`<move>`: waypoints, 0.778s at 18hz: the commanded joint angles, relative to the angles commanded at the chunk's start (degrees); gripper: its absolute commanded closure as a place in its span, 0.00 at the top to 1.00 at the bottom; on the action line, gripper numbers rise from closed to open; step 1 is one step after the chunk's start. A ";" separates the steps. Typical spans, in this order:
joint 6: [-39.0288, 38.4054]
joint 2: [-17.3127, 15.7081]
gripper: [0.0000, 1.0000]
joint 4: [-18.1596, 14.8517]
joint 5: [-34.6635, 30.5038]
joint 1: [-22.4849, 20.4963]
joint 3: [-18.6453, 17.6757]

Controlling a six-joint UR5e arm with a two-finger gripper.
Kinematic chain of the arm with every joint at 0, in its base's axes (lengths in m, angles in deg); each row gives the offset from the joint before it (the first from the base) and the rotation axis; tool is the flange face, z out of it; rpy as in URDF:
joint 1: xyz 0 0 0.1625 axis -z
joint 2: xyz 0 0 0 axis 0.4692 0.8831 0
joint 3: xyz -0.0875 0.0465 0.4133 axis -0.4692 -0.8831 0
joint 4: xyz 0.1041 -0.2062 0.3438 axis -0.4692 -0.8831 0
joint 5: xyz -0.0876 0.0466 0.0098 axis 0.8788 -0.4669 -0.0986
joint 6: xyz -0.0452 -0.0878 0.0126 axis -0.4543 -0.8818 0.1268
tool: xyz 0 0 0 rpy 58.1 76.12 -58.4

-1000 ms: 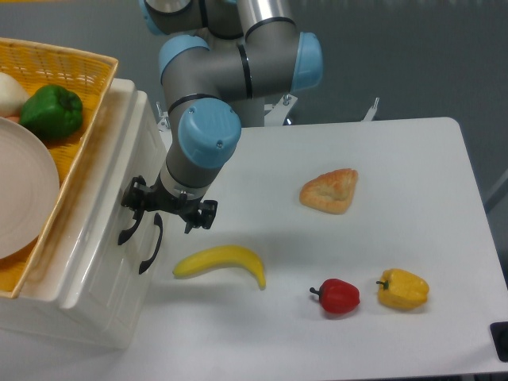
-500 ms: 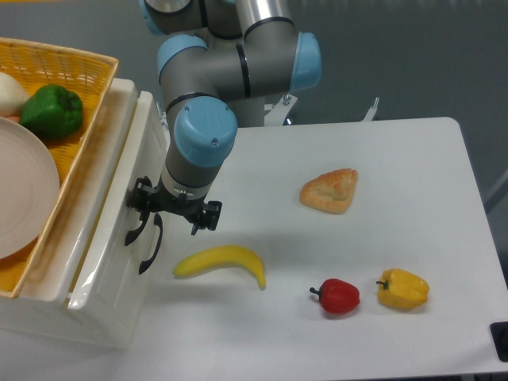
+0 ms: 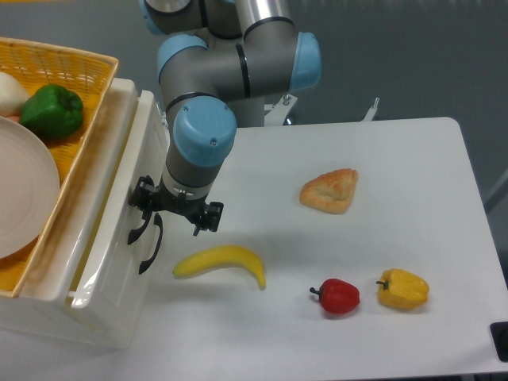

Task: Slide open the top white drawer
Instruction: 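Pull the handle outward, sliding the upper white drawer open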

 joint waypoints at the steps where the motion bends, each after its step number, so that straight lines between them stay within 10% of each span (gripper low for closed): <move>1: 0.00 0.00 1.00 0.09 -0.09 -0.18 0.00; 14: 1.05 -0.26 1.00 -0.18 -1.32 -2.81 0.09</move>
